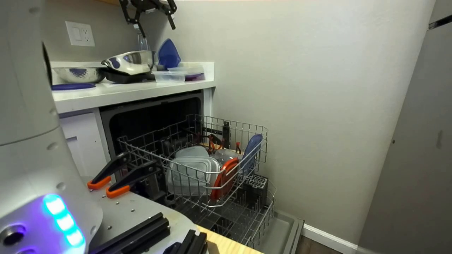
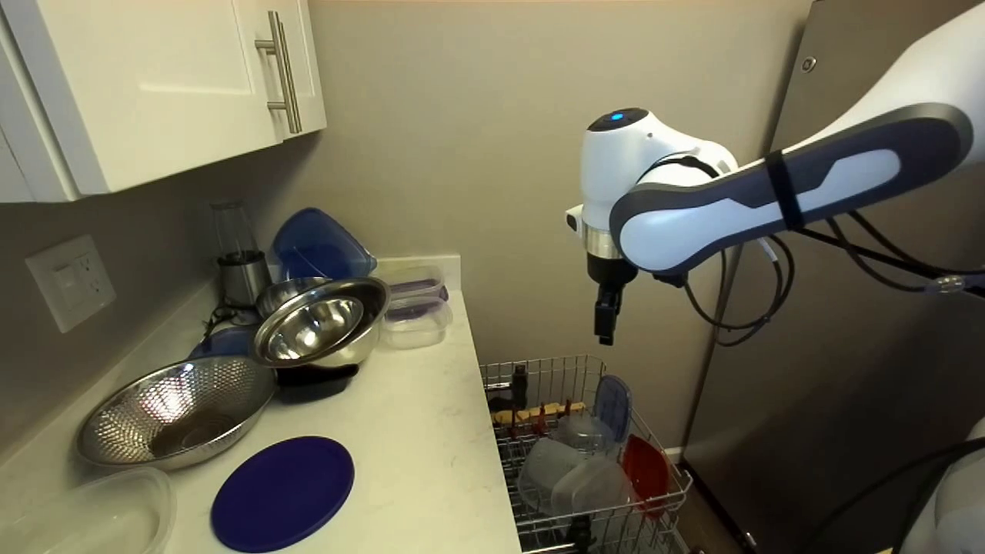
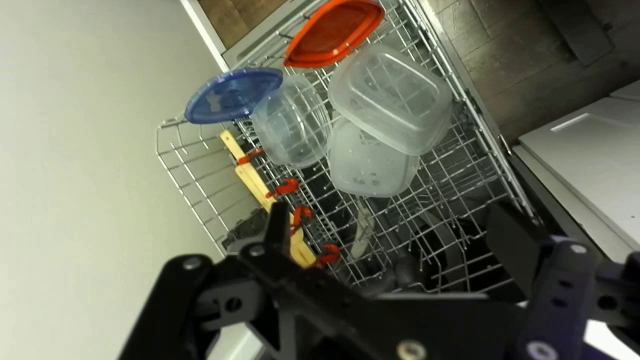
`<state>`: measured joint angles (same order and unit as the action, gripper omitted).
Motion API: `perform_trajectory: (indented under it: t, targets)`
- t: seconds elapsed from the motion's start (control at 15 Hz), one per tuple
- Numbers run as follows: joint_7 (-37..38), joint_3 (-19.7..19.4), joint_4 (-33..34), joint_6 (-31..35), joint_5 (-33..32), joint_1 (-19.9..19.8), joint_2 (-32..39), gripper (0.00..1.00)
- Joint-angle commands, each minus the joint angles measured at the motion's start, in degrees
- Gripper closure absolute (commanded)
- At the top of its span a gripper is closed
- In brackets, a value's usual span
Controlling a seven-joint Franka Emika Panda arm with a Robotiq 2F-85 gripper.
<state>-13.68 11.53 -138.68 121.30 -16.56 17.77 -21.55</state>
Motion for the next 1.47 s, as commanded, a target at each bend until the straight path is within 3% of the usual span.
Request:
perform_trajectory:
  t: [0.0,0.4,0.6,0.67,1.4]
  targets:
    - [0.04,2.13,3.63,2.67,2.81,0.96,6.19,0.0]
    - [-3.1,6.01,8.42,3.79,3.65,3.25,12.59,0.0]
    - [-7.46,6.03,9.0,3.94,4.67,3.71,13.11,0.0]
    - [-3.05,6.75,8.91,3.0,3.2,3.41,13.02,0.0]
    - [-4.49,7.12,10.8,1.6,2.27,3.54,14.25,0.0]
